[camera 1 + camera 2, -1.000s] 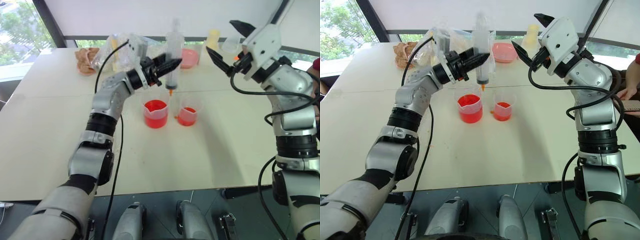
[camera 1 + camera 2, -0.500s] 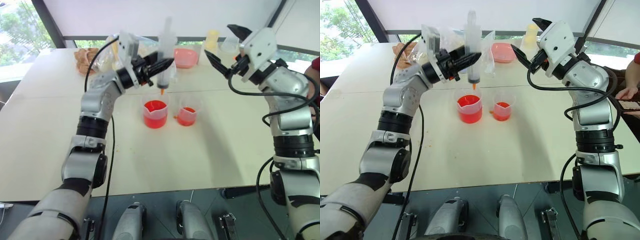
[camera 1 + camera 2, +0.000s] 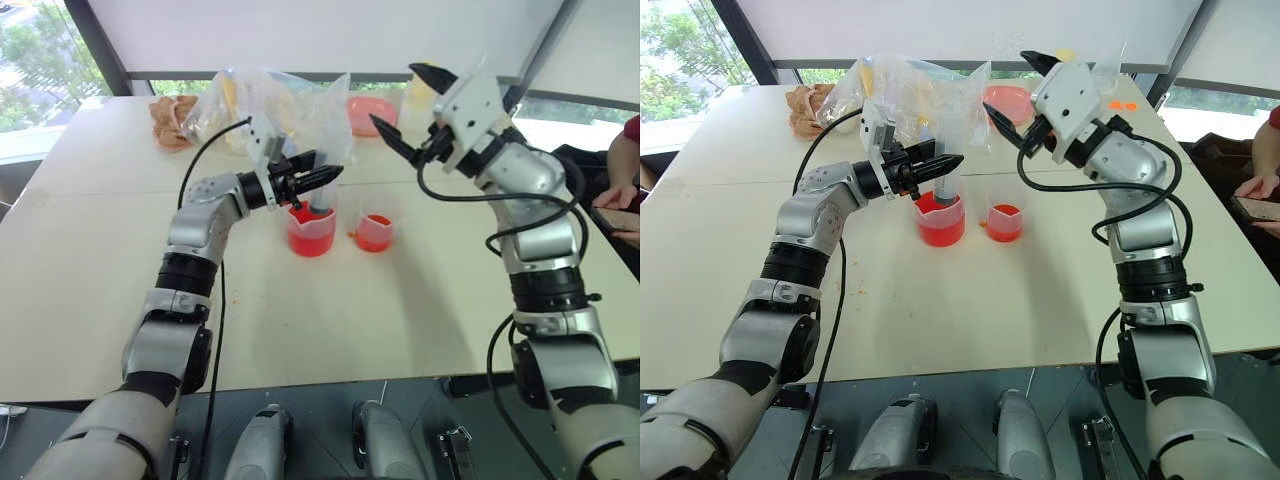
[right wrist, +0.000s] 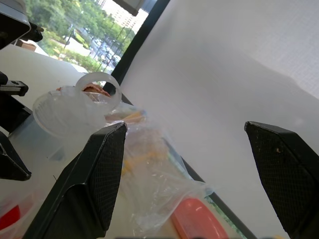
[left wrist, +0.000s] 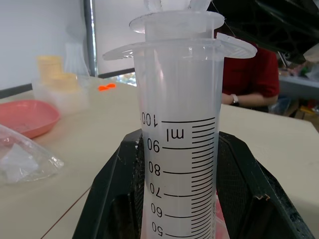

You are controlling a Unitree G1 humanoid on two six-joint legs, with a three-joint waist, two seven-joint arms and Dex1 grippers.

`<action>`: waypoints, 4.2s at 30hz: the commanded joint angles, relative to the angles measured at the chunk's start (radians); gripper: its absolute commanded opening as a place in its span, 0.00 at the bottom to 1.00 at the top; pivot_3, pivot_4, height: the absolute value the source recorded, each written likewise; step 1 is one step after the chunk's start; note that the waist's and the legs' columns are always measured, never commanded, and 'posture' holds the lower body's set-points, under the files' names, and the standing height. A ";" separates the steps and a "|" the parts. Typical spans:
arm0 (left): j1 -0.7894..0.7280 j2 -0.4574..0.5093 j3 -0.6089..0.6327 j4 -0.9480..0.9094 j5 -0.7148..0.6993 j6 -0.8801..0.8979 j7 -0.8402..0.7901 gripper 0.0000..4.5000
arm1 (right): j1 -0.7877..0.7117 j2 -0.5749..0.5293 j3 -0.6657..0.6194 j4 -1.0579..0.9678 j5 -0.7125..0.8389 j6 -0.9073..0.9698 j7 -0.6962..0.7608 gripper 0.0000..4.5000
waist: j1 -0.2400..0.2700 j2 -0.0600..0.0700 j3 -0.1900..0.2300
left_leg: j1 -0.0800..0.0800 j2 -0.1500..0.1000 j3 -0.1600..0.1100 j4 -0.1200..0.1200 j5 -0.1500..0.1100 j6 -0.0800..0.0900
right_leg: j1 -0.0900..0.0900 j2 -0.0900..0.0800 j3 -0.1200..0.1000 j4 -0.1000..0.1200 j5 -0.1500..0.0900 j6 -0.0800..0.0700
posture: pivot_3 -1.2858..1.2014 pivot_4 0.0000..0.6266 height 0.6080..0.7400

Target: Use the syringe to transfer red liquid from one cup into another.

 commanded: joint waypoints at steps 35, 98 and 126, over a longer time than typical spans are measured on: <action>0.029 -0.014 -0.021 0.012 0.055 -0.090 -0.029 0.32 | -0.150 -0.031 -0.063 0.110 -0.063 -0.119 -0.033 0.01 | 0.000 0.000 0.000 | 0.000 0.000 0.000 0.000 0.000 0.000 | 0.000 0.000 0.000 0.000 0.000 0.000 | 0.52 0.24 1.00; -0.318 -0.341 0.050 0.479 0.065 -0.350 -0.042 0.32 | 0.088 -0.263 -0.192 -0.185 0.088 0.124 0.013 0.63 | 0.019 0.001 0.000 | 0.000 0.000 0.000 0.001 -0.001 0.001 | 0.001 0.000 0.000 -0.001 0.000 0.000 | 0.52 0.24 1.00; -0.337 -0.348 0.081 0.493 0.105 -0.398 -0.021 0.32 | 0.189 -0.127 -0.090 -0.247 0.112 0.154 0.083 0.01 | 0.025 0.001 0.000 | -0.001 0.000 0.000 0.001 -0.001 0.001 | 0.001 0.000 0.000 -0.001 0.000 0.000 | 0.52 0.24 1.00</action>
